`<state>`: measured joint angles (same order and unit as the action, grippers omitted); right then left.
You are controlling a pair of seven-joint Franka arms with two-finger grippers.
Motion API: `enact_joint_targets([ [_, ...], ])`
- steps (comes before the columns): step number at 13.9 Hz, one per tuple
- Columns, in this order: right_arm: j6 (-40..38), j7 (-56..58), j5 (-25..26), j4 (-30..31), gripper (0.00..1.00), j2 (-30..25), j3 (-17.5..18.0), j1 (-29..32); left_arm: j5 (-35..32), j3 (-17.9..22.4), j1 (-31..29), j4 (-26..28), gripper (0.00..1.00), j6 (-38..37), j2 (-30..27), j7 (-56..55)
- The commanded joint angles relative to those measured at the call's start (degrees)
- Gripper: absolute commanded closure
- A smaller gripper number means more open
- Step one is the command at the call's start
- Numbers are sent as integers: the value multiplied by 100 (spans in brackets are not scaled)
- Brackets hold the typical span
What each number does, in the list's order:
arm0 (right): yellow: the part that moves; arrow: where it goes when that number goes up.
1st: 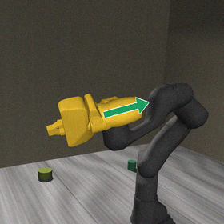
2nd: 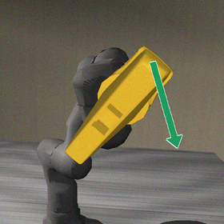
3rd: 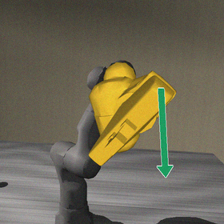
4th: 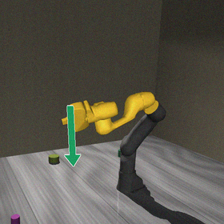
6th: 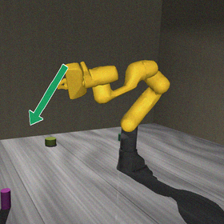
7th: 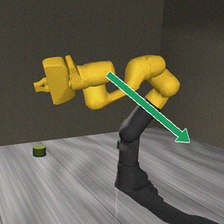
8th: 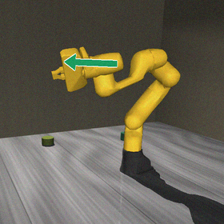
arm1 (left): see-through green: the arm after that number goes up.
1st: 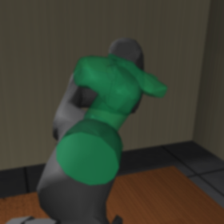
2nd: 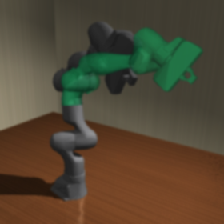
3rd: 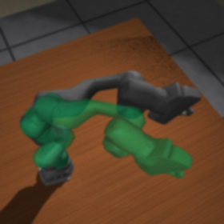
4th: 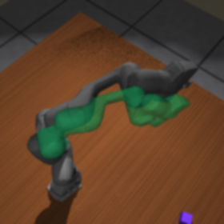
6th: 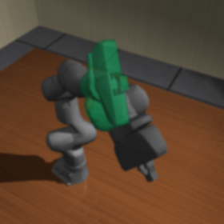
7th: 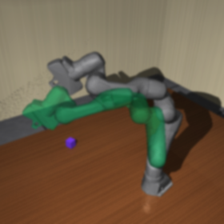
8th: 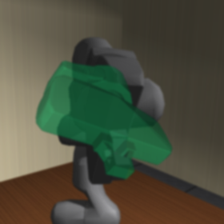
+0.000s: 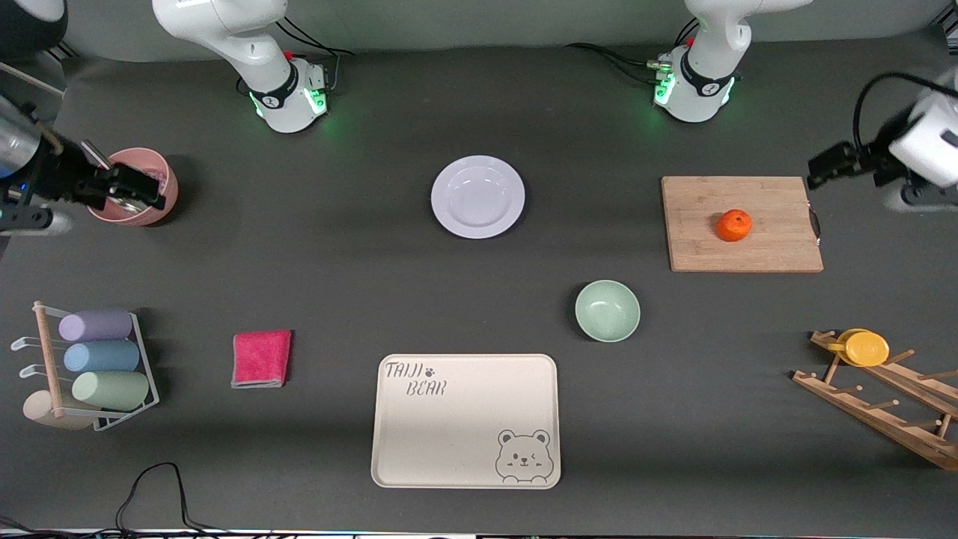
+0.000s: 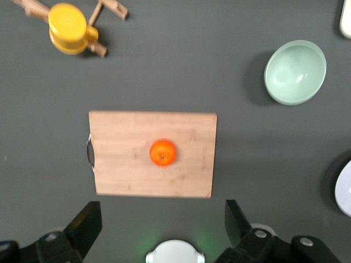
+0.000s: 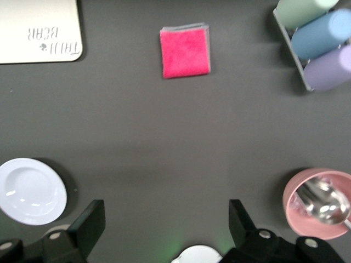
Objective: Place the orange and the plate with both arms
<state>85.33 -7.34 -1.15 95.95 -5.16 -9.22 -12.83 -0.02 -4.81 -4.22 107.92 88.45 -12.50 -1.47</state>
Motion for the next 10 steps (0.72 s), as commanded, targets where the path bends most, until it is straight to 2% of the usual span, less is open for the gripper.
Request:
enact_joint_targets([
  [1,326,-653,62,1151,0,-1045,-18,-394,-138,-37,-44,1957,0,419,-1804,33],
  [3,607,-1013,71,1749,0,-1529,-1,-701,-217,-29,-53,2390,0,393,-2238,77],
  [6,836,-1584,71,2313,0,-2005,121,-1097,-226,-20,-53,2760,0,445,-2389,77],
  [8,889,-1875,62,2490,0,-2147,314,-1143,-235,15,-79,3127,0,890,-2380,86],
  [10,881,-1894,45,2490,0,-2138,491,-1143,-253,24,-175,3689,0,1671,-2363,94],
])
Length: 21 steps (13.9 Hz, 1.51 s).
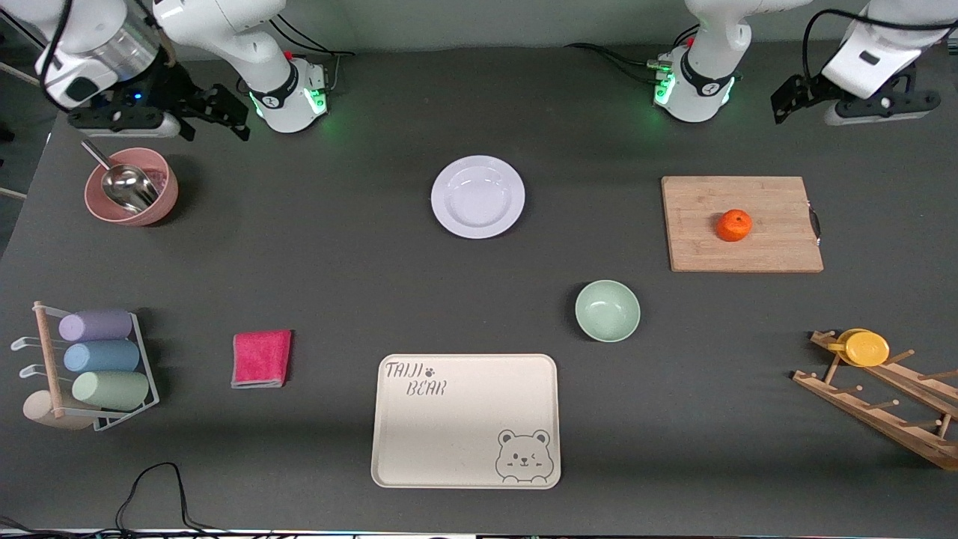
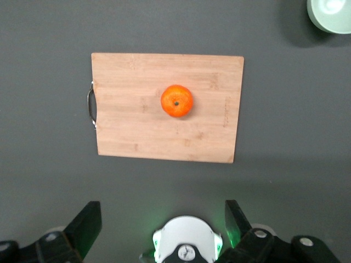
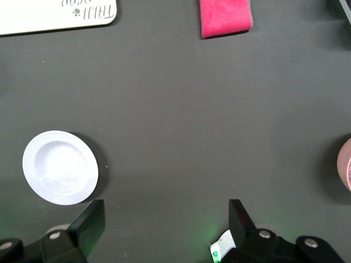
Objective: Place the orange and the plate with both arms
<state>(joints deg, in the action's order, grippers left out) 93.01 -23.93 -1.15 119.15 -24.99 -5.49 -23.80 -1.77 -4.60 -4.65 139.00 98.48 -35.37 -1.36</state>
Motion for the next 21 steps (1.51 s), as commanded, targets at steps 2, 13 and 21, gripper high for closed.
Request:
enact_joint_targets([
  [2,86,-235,-16,170,0,-94,154,-55,-78,3,-203,1101,0,1494,65,127],
  [13,1383,1651,-2624,1644,0,-76,48,16,-104,-6,-739,2077,0,4272,1813,461],
  [21,2977,4841,-5945,3114,0,801,13,7,-104,-129,-528,2228,0,5662,2912,-531],
])
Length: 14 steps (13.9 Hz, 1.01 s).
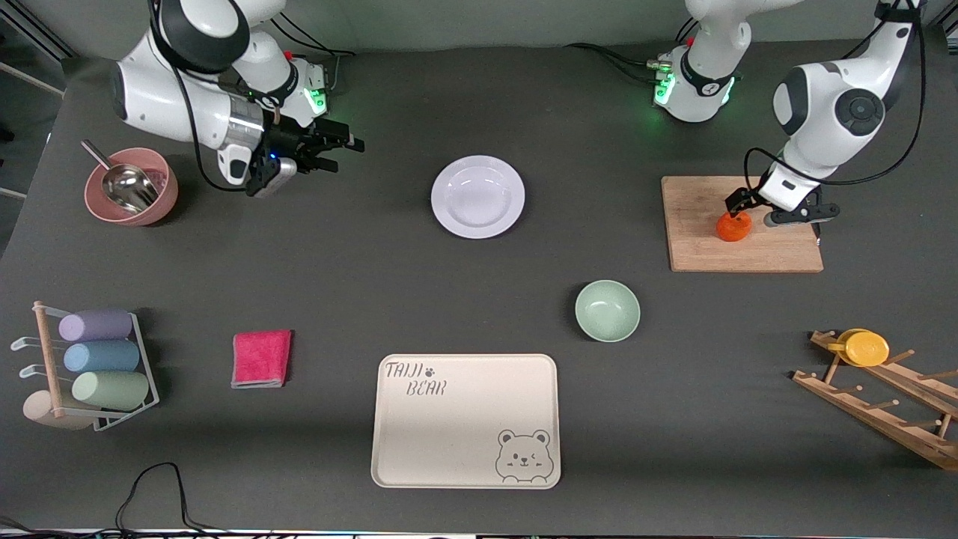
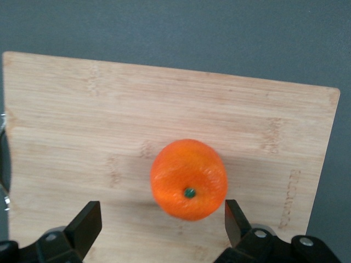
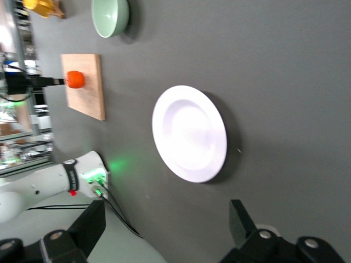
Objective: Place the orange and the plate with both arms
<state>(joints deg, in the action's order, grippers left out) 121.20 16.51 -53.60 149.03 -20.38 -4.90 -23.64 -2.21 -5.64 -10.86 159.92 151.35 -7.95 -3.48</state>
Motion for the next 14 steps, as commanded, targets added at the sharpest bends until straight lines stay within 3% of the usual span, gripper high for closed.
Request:
enact_joint_targets([
  [1,193,1375,-1218,231,0,542,-55,-9,-61,-42,128,128,0,586,362,-433],
  [4,194,2914,-2556,469,0,1236,-134,-9,-69,-34,137,110,0,1202,882,-434],
  [8,71,4418,-3567,557,0,2079,-326,-44,-78,-42,137,101,0,1204,909,-408],
  [9,-173,4761,-3770,557,0,2334,-354,-44,-104,-42,137,84,15,1178,901,-382],
  [10,-419,5052,-3964,548,0,2580,-450,-44,-244,-42,137,83,82,1160,892,-373],
  [11,-665,5377,-4079,548,0,2853,-572,-44,-489,-34,85,75,100,1160,892,-355],
  [14,-1142,5984,-4378,522,0,3460,-688,-44,-640,-25,66,-91,100,801,813,-338],
])
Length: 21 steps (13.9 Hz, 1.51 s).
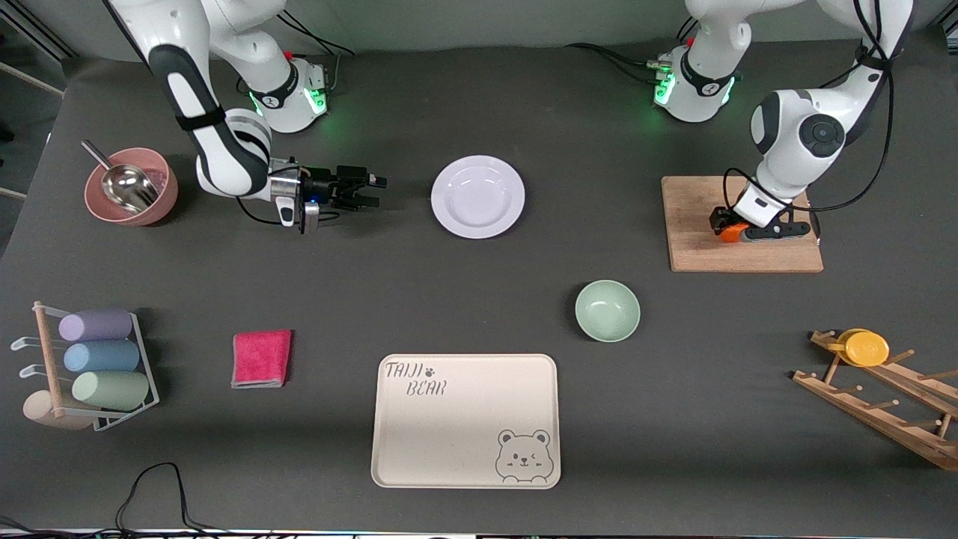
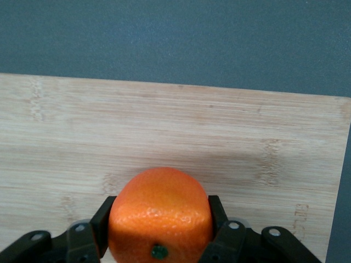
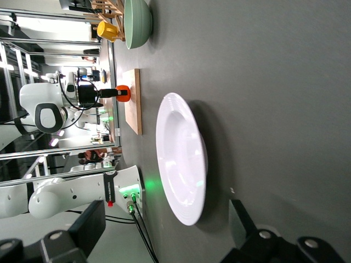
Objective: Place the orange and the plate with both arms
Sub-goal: 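Lift the orange with the left gripper while the right gripper grips the plate rim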
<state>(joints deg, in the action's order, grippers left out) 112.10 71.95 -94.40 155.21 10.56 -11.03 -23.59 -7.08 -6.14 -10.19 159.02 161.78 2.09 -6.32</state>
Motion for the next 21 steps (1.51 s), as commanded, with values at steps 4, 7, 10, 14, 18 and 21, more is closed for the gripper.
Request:
enact_joint_targets([
  [4,-365,539,-491,-210,0,789,-66,-58,-162,16,8,-861,100,-1760,-463,-54],
  [7,-365,530,-491,-333,4,983,-66,-58,-171,-1,8,-2212,100,-3901,-648,43],
  [10,-365,460,-491,-421,9,1089,-66,-58,-92,25,0,-3662,100,-5766,-753,358],
  [14,-365,434,-491,-448,31,1106,-66,-58,128,60,-18,-5597,100,-7931,-745,588],
  [18,-365,434,-491,-448,49,1106,-66,-58,251,-27,79,-6418,100,-8708,-727,361],
  [21,-365,434,-491,-448,57,1106,-66,-58,681,-710,289,-6410,100,-8665,-658,-796],
])
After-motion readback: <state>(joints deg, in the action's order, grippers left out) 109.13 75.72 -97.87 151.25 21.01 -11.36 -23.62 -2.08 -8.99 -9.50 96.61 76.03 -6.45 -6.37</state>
